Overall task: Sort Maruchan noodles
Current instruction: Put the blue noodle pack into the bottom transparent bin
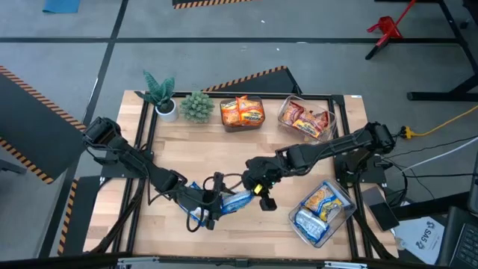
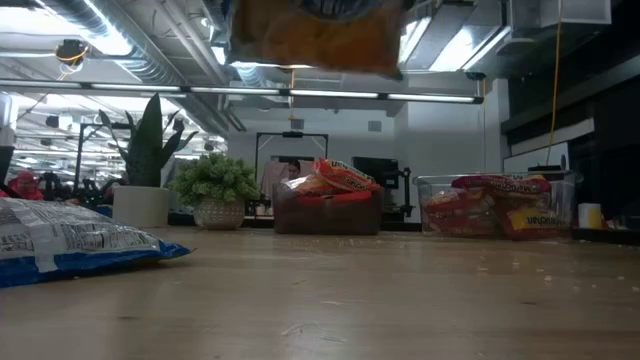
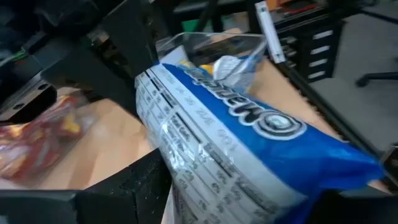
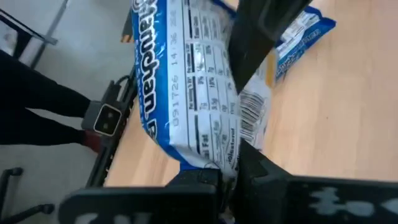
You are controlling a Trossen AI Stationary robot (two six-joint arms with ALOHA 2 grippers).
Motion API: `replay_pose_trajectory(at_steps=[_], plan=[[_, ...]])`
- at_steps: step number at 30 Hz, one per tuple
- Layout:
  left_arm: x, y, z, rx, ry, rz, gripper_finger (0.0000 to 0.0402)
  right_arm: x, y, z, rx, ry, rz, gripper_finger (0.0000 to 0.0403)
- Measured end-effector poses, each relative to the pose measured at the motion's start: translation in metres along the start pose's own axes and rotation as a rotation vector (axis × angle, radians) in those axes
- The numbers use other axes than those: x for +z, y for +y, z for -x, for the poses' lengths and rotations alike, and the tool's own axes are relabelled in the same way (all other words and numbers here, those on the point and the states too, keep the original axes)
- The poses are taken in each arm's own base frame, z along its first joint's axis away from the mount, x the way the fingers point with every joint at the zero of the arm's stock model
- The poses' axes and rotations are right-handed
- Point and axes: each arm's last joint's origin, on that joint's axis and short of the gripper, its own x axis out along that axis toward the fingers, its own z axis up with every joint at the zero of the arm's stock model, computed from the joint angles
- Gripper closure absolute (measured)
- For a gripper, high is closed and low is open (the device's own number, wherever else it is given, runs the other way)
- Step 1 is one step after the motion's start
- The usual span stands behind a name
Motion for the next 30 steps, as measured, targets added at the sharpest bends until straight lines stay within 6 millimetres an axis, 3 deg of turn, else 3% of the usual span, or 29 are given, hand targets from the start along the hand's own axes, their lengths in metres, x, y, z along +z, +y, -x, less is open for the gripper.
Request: replay_pose_trajectory(at_steps=[6,18,30], plan=[[0.000,0.006,-0.002,0.045,-0.002,0.010,0.0159,0.010,-0.002,0.001,0.023,-0.095,0.011,0.0403],[-0.006,0.009,-0.003,0.049,0.064,-0.048,0.0199,0.010,-0.001,0.003,0.047,-0.089,-0.013,0.0399],[-0.007,0.019,-0.008,0.066,0.069,-0.053,0.0235,0.007,0.001,0.008,0.102,-0.052,-0.048,0.0312]])
